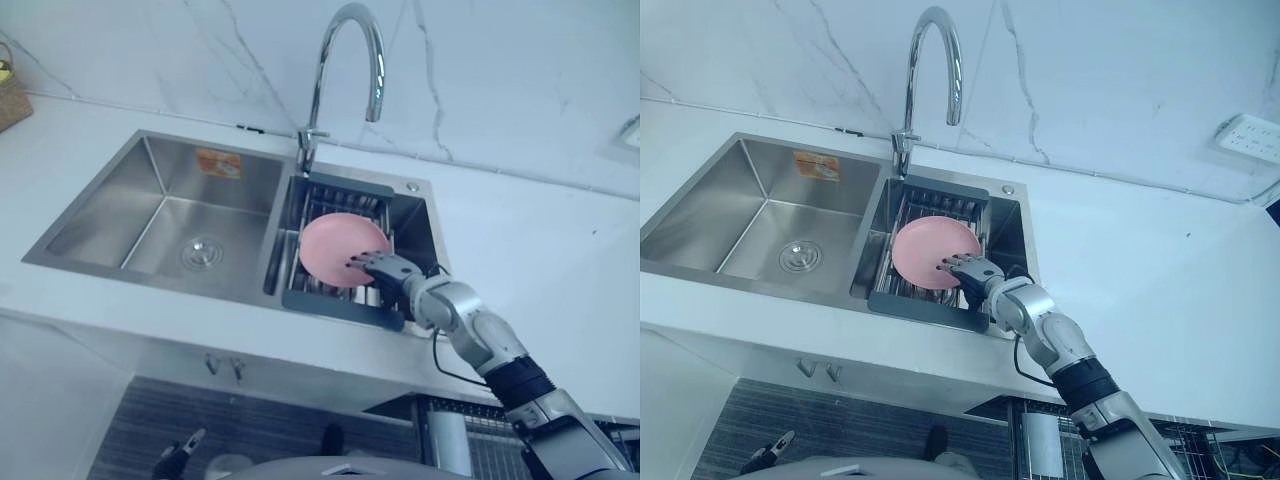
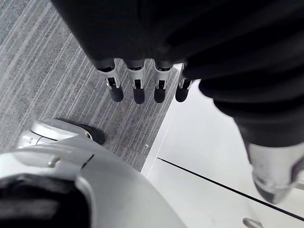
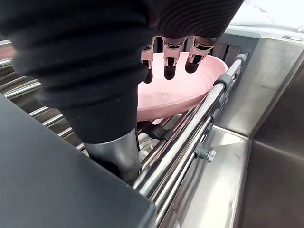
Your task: Walk over to the sink, pick up the cup, carry it to the dishwasher, place the cup inside the dishwasher, then close the dishwasher door
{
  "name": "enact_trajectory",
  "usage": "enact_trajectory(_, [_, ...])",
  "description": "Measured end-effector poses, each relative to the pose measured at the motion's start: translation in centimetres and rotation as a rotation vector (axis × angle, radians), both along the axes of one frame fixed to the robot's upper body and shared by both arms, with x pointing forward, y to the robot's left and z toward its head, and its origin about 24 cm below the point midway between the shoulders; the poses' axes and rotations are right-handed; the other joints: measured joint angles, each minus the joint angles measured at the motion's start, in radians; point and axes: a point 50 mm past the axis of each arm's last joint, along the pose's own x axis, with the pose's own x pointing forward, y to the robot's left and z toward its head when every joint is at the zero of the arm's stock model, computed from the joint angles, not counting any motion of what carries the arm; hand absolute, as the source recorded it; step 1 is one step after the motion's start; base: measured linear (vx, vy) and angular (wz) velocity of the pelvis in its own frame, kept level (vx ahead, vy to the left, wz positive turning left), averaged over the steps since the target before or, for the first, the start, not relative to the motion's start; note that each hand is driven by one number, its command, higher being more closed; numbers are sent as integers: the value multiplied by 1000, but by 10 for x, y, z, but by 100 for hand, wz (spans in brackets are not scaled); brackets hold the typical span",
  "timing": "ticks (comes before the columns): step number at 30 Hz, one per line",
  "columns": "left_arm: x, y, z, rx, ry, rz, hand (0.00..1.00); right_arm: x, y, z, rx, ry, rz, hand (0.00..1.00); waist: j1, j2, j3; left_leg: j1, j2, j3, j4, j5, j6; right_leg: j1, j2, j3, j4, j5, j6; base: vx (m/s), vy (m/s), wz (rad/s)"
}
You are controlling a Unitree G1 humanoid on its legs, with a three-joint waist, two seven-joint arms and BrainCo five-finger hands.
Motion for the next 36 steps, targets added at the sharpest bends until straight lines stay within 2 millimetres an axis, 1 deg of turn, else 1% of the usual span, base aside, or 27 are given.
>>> enact_trajectory(2, [0, -1, 0, -1, 2, -11, 0, 0, 1, -5, -1, 6, -5, 0, 2, 2, 1, 0, 0, -1, -1, 1, 0, 0, 0, -2, 0, 0, 0, 0, 0, 0])
enact_trajectory(5, [0, -1, 0, 1, 2, -15, 0, 0, 2, -6, 2, -6, -4, 0, 2, 3, 2, -2, 0, -7, -2, 2, -1, 0, -1, -6, 0, 0, 0, 0, 0, 2])
enact_trajectory(8, [1, -1, 0, 1, 2, -15, 0, 0, 1, -12, -29, -2, -10, 0, 2, 3, 2, -4, -1, -17, -2, 4, 0, 2, -3, -13, 0, 0, 0, -4, 3, 8])
enact_trajectory(9, [1, -1, 0, 0, 2, -15, 0, 0, 1, -12, -28, -10, -12, 100, 3, 4, 3, -6, -2, -19, -2, 5, 0, 2, -5, -16, -1, 0, 0, -15, 13, 6])
enact_trajectory(14, [1, -2, 0, -1, 1, -15, 0, 0, 6, -16, -45, -72, 12, 100, 8, 7, 4, -6, -5, -20, -2, 7, 1, 3, -7, -16, -3, 0, 0, -5, 4, 1])
enact_trajectory(18, [1, -2, 0, -1, 0, -16, 0, 2, 13, -14, -17, -144, 40, 100, 14, 7, 4, -6, -7, -21, -3, 8, 1, 3, -8, -17, -3, 0, 0, 0, 0, 0])
enact_trajectory(20, [1, -2, 0, 0, 0, -16, 0, 1, 15, -17, -11, -167, 73, 100, 20, 6, 4, -8, -7, -22, -3, 9, 1, 3, -9, -19, -2, 0, 0, -2, 7, 2])
enact_trajectory(27, [1, -2, 0, 4, 2, -13, 0, 2, 17, -15, 11, -260, 90, 100, 19, 6, 5, -8, -9, -22, -3, 9, 2, 3, -10, -19, 0, 0, 0, 0, 0, 0])
enact_trajectory(30, [1, -1, 0, 4, 0, -13, 0, 2, 17, -12, 44, -313, 92, 100, 18, 6, 5, -8, -9, -22, -3, 9, 2, 3, -10, -19, 0, 0, 0, 0, 0, 0])
enact_trajectory(36, [1, -1, 0, 6, -6, -13, 0, 2, 15, -5, 88, -363, 83, 100, 16, 7, 5, -8, -8, -22, -3, 9, 2, 3, -10, -19, 3, 0, 0, 0, 0, 0])
